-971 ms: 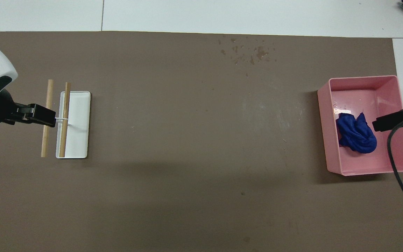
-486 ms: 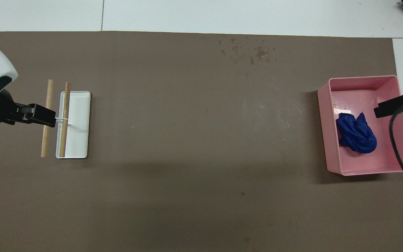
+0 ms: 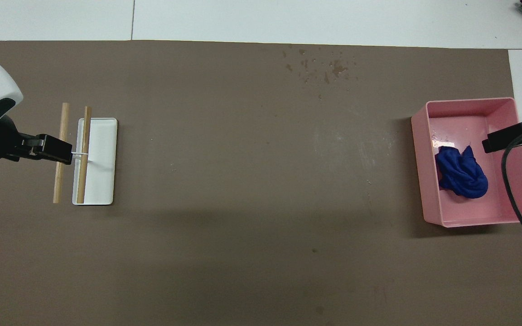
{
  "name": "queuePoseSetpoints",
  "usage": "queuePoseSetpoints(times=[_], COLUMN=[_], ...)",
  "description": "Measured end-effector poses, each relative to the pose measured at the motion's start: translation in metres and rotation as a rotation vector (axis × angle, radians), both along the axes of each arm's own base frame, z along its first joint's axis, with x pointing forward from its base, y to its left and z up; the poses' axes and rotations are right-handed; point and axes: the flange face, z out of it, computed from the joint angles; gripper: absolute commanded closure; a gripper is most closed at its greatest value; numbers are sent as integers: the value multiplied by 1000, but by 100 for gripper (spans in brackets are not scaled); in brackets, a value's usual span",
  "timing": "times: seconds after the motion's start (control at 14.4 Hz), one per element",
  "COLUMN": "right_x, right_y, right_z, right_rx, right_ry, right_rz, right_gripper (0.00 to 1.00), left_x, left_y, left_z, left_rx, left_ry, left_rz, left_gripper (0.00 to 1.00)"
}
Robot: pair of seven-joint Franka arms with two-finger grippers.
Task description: Wipe water with towel using both arms
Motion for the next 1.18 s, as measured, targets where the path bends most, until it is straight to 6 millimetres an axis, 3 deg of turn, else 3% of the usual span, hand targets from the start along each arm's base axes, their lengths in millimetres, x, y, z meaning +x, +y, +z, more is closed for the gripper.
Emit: queuePoseSetpoints(times=[0.62, 0.9, 1.18], right_x=[-1, -6, -7], right_y=[0, 19, 9], right_z=[0, 4, 3], right_rx=[-2, -6, -9], right_ry=[4, 13, 21], right_rz=[-45, -69, -91], right_gripper=[0, 0, 0], left_x=[0, 0, 0], left_y=[0, 0, 0], left_z=[0, 0, 0], left_rx=[0, 0, 0], left_ry=[0, 0, 0], left_rz=[0, 0, 0], left_gripper=[0, 0, 0])
